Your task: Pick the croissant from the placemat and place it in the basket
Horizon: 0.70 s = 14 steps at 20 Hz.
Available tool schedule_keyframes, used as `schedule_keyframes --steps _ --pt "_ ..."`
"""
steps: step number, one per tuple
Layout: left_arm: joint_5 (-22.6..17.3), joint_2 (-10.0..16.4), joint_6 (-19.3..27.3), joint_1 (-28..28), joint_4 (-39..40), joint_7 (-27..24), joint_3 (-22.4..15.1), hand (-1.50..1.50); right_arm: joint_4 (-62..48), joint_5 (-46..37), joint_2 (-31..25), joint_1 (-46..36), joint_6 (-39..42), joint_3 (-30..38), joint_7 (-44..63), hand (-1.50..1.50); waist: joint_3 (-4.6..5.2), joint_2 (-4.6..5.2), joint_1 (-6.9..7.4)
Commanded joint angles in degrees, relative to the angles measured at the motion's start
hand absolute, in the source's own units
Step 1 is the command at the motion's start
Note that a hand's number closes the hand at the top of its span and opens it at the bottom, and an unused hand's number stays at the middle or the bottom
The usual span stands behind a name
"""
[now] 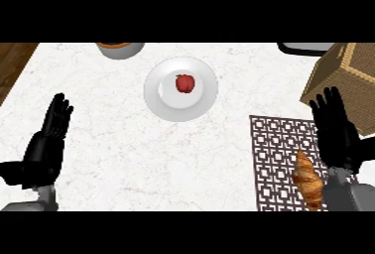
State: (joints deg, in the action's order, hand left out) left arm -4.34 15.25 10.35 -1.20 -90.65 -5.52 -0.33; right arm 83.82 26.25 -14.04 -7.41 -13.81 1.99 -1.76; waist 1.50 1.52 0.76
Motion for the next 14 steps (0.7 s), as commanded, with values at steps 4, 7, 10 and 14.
schedule_keyframes --steps 4,7,10,14 --pt "4.14 5.44 -3.21 -4.55 -0.26 1.1 -1.5 0.0 3.49 -2.89 -4.52 -3.55 15.82 -10.37 -0.72 1.5 -1.56 -1.47 -0.31" --pt "3.8 6.04 -3.08 -2.83 0.52 1.37 -0.47 0.0 5.74 8.5 8.34 -2.94 0.73 5.03 -8.78 1.5 -3.83 -3.39 -7.39" --pt "4.24 8.46 -7.09 -9.3 1.7 4.71 -2.01 0.0 8.41 -6.72 10.81 0.21 11.62 -23.74 -5.48 1.5 -1.48 -1.61 -1.32" --pt "5.01 8.77 -7.35 -9.03 1.19 6.3 -2.01 0.0 19.32 -20.57 7.46 2.0 -1.81 -27.42 0.93 -1.5 -1.36 -2.03 -1.99"
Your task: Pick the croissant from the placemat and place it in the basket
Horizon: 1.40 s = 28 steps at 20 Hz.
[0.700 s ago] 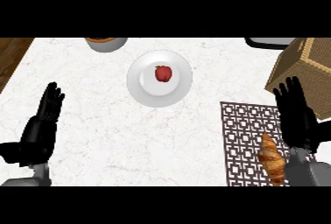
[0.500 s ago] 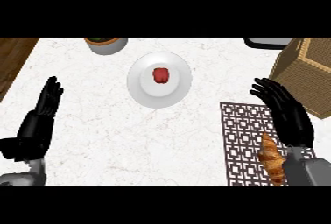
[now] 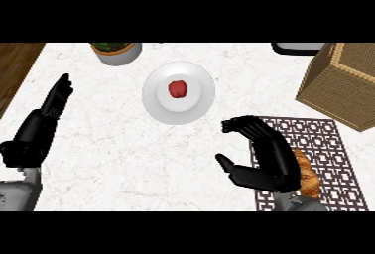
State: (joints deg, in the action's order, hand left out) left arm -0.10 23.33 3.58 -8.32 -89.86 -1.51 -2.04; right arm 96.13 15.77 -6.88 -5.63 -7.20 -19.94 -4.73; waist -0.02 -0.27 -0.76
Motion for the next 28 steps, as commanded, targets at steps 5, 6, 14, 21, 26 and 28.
schedule_keyframes --steps 5,6,14,21,26,28 --pt "0.46 0.58 -0.68 -0.1 0.3 0.57 0.1 0.0 7.91 -25.37 -14.9 -4.72 -11.01 -0.66 14.7 -1.5 0.51 -0.77 -1.07" --pt "0.15 1.85 -1.42 -0.74 0.63 0.7 1.0 0.0 7.58 -27.3 -18.45 -5.49 -9.55 -0.03 18.61 -1.5 0.61 -0.77 -1.24" --pt "0.88 0.04 -0.77 -2.52 1.22 1.55 -0.42 0.0 11.59 -27.12 -41.88 -12.78 19.47 -2.96 36.15 -1.5 0.58 -0.32 -0.78" --pt "0.92 -0.19 -1.85 -1.8 1.03 0.36 -0.51 0.0 12.94 -7.6 -47.64 -22.42 40.73 0.39 49.81 -1.5 0.26 0.22 1.27" --pt "-0.89 0.84 -4.4 -3.68 2.78 -1.12 3.02 0.0 8.31 -7.95 -47.23 -20.97 46.51 1.25 49.01 -1.5 0.05 0.35 1.14" --pt "2.23 -1.7 -2.24 -3.14 0.13 2.31 -0.05 0.0 6.37 -7.37 -45.76 -21.89 48.44 2.31 50.6 -1.5 0.03 0.31 1.19"
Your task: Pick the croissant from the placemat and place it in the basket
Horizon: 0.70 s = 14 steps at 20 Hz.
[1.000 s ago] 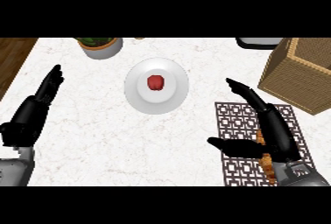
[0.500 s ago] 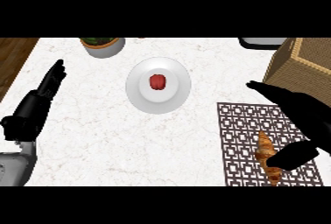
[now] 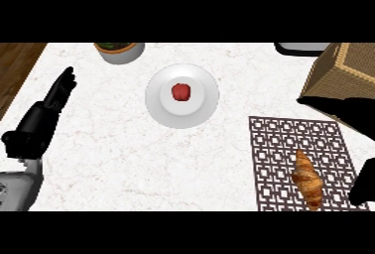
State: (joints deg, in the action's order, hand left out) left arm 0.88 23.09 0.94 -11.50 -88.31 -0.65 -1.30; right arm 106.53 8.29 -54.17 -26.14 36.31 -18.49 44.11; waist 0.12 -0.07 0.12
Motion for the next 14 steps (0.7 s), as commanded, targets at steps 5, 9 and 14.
schedule_keyframes --steps 5,9,14 --pt "2.22 -2.6 -0.47 -1.44 0.12 1.91 -0.15 0.0 -5.95 -4.92 7.31 -1.94 6.16 -0.61 2.57 -1.5 -0.11 0.18 0.49" --pt "1.59 -0.84 -2.71 2.0 -1.66 -0.33 2.51 0.0 -5.74 -12.93 7.43 5.67 7.21 0.73 -6.29 -1.5 -0.13 0.05 0.21" --pt "3.55 -2.58 -1.55 2.72 -0.26 -2.67 2.41 0.0 -11.09 -20.14 10.24 7.33 7.91 -2.67 -9.12 -1.5 -0.13 0.15 0.33"
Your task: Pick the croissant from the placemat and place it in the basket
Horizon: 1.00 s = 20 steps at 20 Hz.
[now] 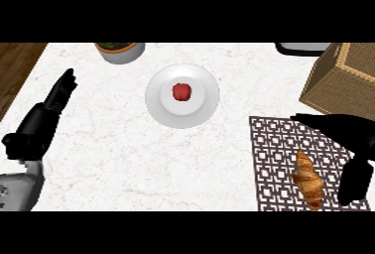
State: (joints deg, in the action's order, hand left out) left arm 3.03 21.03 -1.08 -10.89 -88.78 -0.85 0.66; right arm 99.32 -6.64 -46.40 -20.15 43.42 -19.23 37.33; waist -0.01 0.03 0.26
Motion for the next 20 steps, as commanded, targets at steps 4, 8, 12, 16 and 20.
schedule_keyframes --steps 4,8,12,16,20 --pt "0.91 -0.14 -1.48 -0.33 1.41 -1.08 2.28 0.0 -1.01 -9.72 3.21 5.84 1.67 -1.3 -3.85 -1.5 0.01 -0.04 -0.29" --pt "2.15 -1.0 -2.12 -3.84 4.43 -0.67 2.77 0.0 -4.18 -16.76 5.97 6.71 -0.02 -1.3 -8.2 -1.5 0.01 0.03 -0.38" --pt "1.86 -1.02 -3.44 2.66 -2.98 -0.07 3.22 0.0 -6.51 -20.0 9.91 5.72 -0.17 0.19 -8.94 -1.5 0.01 -0.07 0.03" --pt "3.39 -4.34 -1.6 -1.13 -2.46 3.37 1.88 0.0 -13.4 -26.88 8.2 7.25 -4.31 0.93 -21.04 -1.5 -0.02 -0.02 -0.01" --pt "0.98 -1.85 -5.47 1.01 -0.42 -0.03 5.85 0.0 -12.12 -30.48 9.54 10.55 -6.81 1.29 -22.6 -1.5 0.0 -0.03 -0.18"
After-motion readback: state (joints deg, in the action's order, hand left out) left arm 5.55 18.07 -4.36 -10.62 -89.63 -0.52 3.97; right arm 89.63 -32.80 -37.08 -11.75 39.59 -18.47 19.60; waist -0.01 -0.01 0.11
